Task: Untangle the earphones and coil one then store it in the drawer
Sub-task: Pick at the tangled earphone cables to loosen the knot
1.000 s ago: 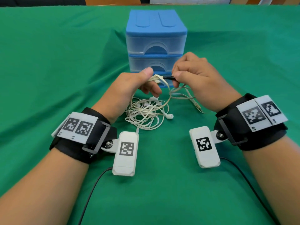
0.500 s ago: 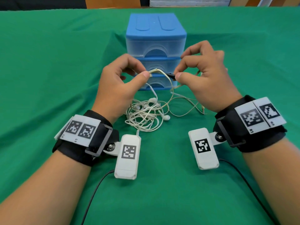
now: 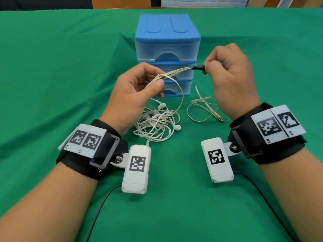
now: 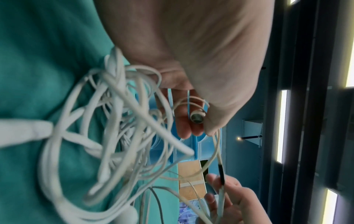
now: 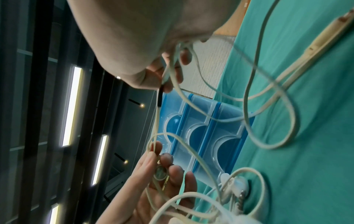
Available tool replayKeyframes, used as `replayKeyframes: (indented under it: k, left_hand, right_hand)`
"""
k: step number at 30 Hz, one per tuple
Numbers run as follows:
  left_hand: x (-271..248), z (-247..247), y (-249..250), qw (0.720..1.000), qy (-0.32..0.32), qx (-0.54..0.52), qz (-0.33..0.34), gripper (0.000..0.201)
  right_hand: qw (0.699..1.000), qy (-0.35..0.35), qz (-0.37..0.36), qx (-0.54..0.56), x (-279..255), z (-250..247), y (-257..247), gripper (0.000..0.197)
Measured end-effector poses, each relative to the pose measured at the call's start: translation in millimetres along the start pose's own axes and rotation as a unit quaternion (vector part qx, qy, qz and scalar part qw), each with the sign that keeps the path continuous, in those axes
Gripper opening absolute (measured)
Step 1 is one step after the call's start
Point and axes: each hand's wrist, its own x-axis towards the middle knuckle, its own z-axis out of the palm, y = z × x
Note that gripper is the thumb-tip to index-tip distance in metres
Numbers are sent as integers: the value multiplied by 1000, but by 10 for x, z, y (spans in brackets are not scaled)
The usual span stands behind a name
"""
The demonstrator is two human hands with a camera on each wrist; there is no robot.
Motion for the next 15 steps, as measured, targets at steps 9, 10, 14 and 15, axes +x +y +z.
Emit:
replayKeyframes:
  k: [9, 10, 14, 15]
  left_hand:
    - [-4, 23, -26, 999, -6, -48, -12, 9]
    - [-6, 30, -25, 999, -10, -48, -13, 10]
    - [-13, 30, -15, 998, -20, -61, -19, 13]
    - [-13, 25, -14, 998, -19, -64, -23, 13]
  right_hand:
    - [995, -73, -59, 17, -51, -13, -20, 21]
    - [990, -112, -83, 37, -70, -7, -48, 23]
    - [974, -198, -101, 39, -117, 57, -61, 12]
    - [975, -196, -95, 47, -112, 63, -45, 11]
